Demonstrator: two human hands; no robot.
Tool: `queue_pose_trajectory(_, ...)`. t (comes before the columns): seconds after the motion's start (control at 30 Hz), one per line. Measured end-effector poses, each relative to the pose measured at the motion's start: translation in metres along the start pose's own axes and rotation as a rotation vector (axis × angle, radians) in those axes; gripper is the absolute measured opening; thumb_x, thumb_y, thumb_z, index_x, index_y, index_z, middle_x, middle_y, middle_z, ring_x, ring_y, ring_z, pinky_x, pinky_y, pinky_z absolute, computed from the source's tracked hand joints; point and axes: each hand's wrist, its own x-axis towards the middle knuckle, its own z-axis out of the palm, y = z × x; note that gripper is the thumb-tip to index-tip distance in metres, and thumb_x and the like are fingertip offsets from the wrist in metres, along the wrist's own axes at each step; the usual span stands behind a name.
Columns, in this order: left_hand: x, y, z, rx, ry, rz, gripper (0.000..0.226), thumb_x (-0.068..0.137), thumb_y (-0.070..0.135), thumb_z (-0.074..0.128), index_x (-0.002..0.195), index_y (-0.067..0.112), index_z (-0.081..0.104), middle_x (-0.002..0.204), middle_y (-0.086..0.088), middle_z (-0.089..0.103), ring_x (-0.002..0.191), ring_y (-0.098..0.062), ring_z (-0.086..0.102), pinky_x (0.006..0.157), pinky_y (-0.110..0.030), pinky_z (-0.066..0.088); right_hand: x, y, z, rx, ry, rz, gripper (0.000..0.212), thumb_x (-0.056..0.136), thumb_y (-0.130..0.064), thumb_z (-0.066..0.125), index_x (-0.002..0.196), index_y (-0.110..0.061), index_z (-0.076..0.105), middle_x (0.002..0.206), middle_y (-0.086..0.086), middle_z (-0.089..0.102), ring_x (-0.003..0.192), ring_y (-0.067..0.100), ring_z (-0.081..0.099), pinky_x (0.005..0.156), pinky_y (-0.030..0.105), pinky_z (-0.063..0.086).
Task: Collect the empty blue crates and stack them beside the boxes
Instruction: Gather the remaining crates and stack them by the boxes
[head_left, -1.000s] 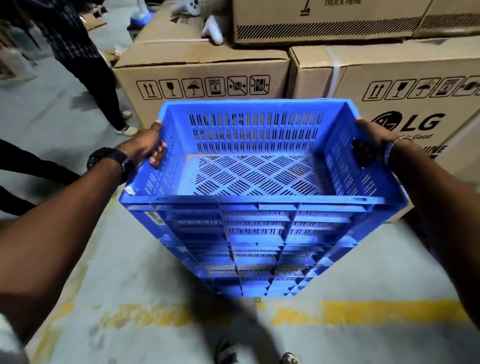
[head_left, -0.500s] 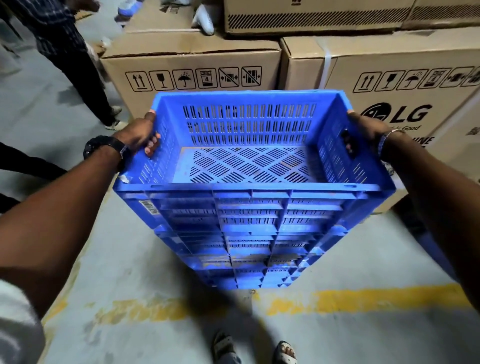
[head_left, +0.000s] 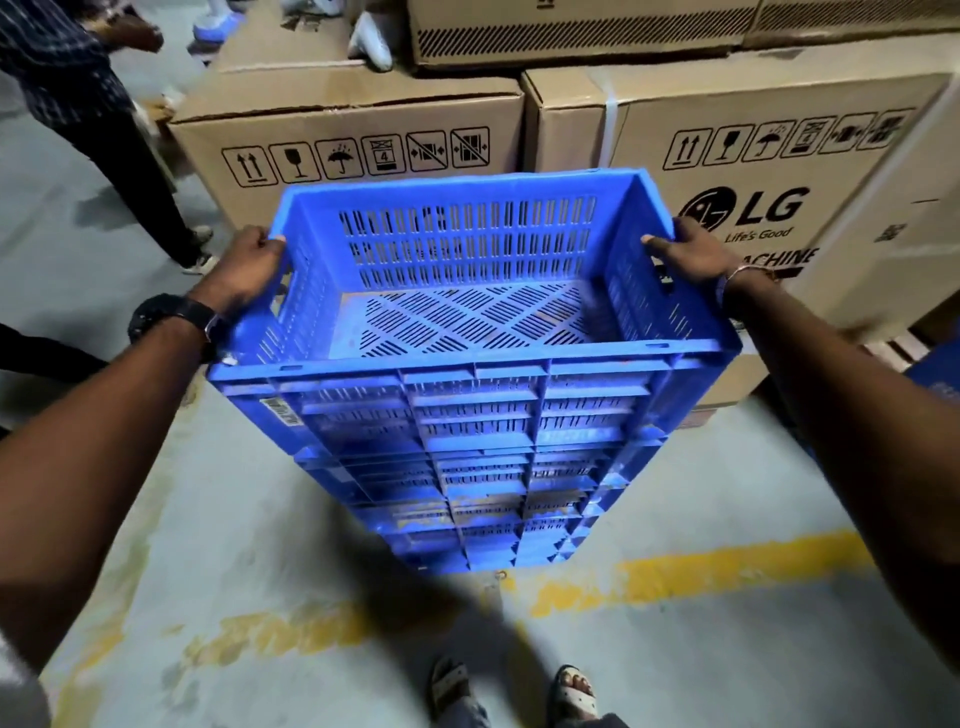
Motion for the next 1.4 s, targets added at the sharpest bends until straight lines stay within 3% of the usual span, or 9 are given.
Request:
queue_pose_trajectory(0.2, -0.014, -0.021, -0.01, 0.362, -0.058, 0.124, 0.041, 0.098, 0.045, 0.041, 0.123, 0.013, 0.041, 0.119, -0.036, 0.06, 0.104, -0.051, 0.064, 0.091, -0.055, 0.053, -0.025, -0.003, 0.005, -0.283, 0.021, -0.14, 0.05, 0.103, -0.02, 0.045, 0.147, -0.002, 0.03, 0.137, 0.03, 0.05, 0.12, 0.043, 0.054, 0.094, 0.037, 0.04)
queue_pose_trajectory(0.47, -0.024, -0.003, -0.004, 0.588, -0.001, 0.214, 0.046, 0.108, 0.023, 0.038, 0.146, -0.003, 0.032, 0.131, -0.042, 0.054, 0.114, -0.056, 0.058, 0.091, -0.048, 0.045, -0.019, -0.005, 0.005, -0.353, 0.035, -0.129, 0.051, 0.1, -0.01, 0.045, 0.148, -0.006, 0.029, 0.125, 0.034, 0.056, 0.109, 0.045, 0.058, 0.078, 0.034, 0.037)
queue_pose_trajectory(0.57, -0.033, -0.008, -0.018, 0.317, -0.085, 0.114, 0.051, 0.104, 0.04, 0.045, 0.146, 0.011, 0.044, 0.131, -0.029, 0.06, 0.114, -0.041, 0.065, 0.096, -0.045, 0.052, -0.017, 0.001, 0.002, -0.22, 0.004, -0.12, 0.055, 0.1, -0.018, 0.049, 0.151, -0.012, 0.029, 0.137, 0.024, 0.053, 0.117, 0.038, 0.056, 0.096, 0.038, 0.042)
queue_pose_trajectory(0.67, -0.088, 0.007, -0.018, -0.108, -0.115, -0.041, 0.026, 0.109, 0.033, 0.043, 0.115, 0.027, 0.068, 0.114, -0.019, 0.067, 0.067, -0.006, 0.069, 0.064, -0.025, 0.056, -0.026, 0.014, -0.006, 0.182, -0.067, -0.098, 0.057, 0.098, -0.022, 0.057, 0.15, -0.018, 0.034, 0.137, 0.006, 0.056, 0.109, 0.024, 0.061, 0.098, 0.04, 0.049)
queue_pose_trajectory(0.73, -0.134, -0.002, -0.014, -0.295, -0.132, -0.191, 0.032, 0.108, 0.035, 0.042, 0.102, 0.017, 0.068, 0.092, -0.014, 0.077, 0.054, -0.006, 0.069, 0.051, -0.021, 0.056, -0.044, 0.03, -0.008, 0.49, -0.161, -0.012, 0.046, 0.097, -0.023, 0.057, 0.142, -0.02, 0.049, 0.121, 0.0, 0.068, 0.096, 0.018, 0.069, 0.084, 0.036, 0.056)
queue_pose_trajectory(0.87, -0.171, -0.027, -0.01, -0.707, -0.164, -0.241, 0.051, 0.102, 0.039, 0.047, 0.141, 0.009, 0.06, 0.136, -0.012, 0.066, 0.112, -0.022, 0.071, 0.102, -0.038, 0.053, -0.089, 0.059, 0.002, 0.876, -0.28, 0.1, 0.029, 0.09, -0.028, 0.056, 0.115, -0.018, 0.068, 0.106, 0.005, 0.075, 0.085, 0.02, 0.071, 0.077, 0.032, 0.057)
queue_pose_trajectory(1.13, -0.132, -0.02, -0.005, -0.71, -0.102, -0.178, 0.05, 0.102, 0.037, 0.045, 0.14, 0.009, 0.059, 0.118, -0.01, 0.075, 0.089, -0.021, 0.075, 0.078, -0.034, 0.06, -0.084, 0.032, 0.003, 0.848, -0.088, 0.183, 0.027, 0.082, -0.03, 0.062, 0.102, -0.015, 0.072, 0.087, 0.004, 0.075, 0.067, 0.022, 0.068, 0.066, 0.03, 0.054)
queue_pose_trajectory(1.3, -0.146, -0.036, -0.005, -0.736, -0.116, -0.172, 0.038, 0.102, 0.036, 0.048, 0.107, 0.017, 0.08, 0.121, -0.011, 0.074, 0.098, -0.026, 0.074, 0.087, -0.04, 0.059, -0.097, 0.045, 0.007, 0.872, -0.149, 0.186, 0.022, 0.086, -0.031, 0.059, 0.099, -0.018, 0.073, 0.094, 0.005, 0.075, 0.072, 0.022, 0.069, 0.07, 0.032, 0.056)
queue_pose_trajectory(1.4, -0.15, -0.04, -0.006, -0.772, -0.086, -0.165, 0.037, 0.103, 0.035, 0.048, 0.119, 0.013, 0.073, 0.125, -0.013, 0.072, 0.112, -0.032, 0.069, 0.1, -0.048, 0.054, -0.105, 0.045, 0.01, 0.894, -0.128, 0.179, 0.022, 0.088, -0.029, 0.057, 0.101, -0.019, 0.072, 0.088, 0.003, 0.076, 0.068, 0.021, 0.07, 0.066, 0.031, 0.057)
